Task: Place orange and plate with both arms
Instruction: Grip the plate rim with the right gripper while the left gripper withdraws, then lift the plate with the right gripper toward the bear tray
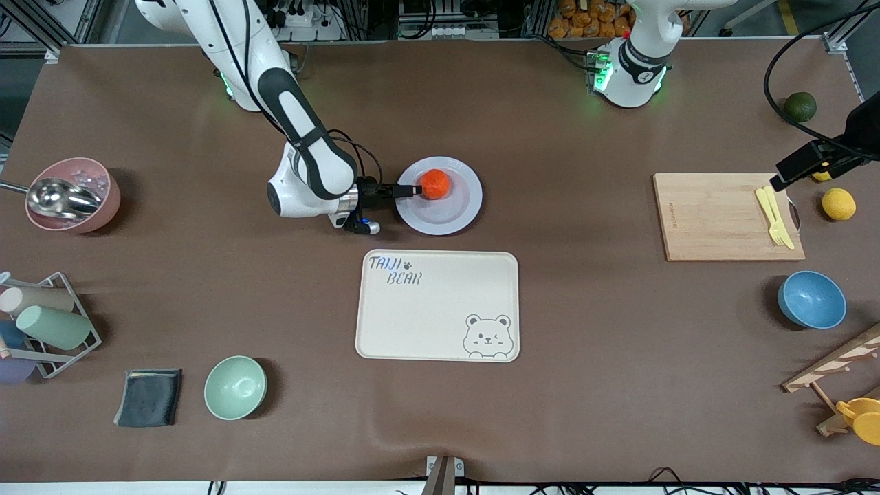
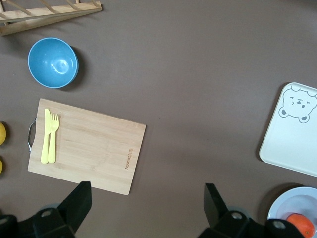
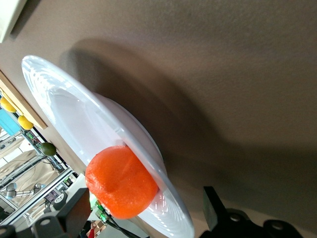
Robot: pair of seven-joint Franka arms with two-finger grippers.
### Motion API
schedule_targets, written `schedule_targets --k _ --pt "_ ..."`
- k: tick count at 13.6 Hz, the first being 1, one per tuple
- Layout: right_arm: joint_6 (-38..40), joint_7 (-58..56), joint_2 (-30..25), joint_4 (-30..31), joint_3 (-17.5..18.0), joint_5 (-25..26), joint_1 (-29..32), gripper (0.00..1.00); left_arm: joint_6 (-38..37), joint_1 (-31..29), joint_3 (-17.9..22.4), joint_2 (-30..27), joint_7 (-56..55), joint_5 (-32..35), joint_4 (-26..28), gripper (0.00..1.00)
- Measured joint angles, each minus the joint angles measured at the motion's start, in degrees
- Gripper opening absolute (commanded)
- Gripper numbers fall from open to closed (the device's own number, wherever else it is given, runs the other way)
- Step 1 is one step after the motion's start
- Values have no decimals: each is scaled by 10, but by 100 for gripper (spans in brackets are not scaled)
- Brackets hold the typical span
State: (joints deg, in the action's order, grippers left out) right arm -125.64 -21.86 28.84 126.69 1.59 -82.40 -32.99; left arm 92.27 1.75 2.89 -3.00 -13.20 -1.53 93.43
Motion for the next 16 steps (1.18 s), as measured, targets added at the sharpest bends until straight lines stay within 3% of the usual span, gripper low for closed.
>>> schedule_targets --k 2,3,4,6,7,16 --pt "0 0 1 0 0 -3 0 100 0 0 0 0 0 0 1 100" --pt "0 0 2 0 0 -4 0 95 0 -1 0 0 0 0 1 100" --pt "0 0 2 0 0 -5 0 74 0 -1 1 0 0 0 1 100" --pt "0 0 6 0 0 -6 0 13 0 -1 1 0 0 0 1 100" --pt "-1 0 8 0 0 -6 0 0 0 -1 0 0 0 0 1 100" --pt "2 -2 16 -5 0 -43 0 0 -9 -3 2 0 0 0 1 100"
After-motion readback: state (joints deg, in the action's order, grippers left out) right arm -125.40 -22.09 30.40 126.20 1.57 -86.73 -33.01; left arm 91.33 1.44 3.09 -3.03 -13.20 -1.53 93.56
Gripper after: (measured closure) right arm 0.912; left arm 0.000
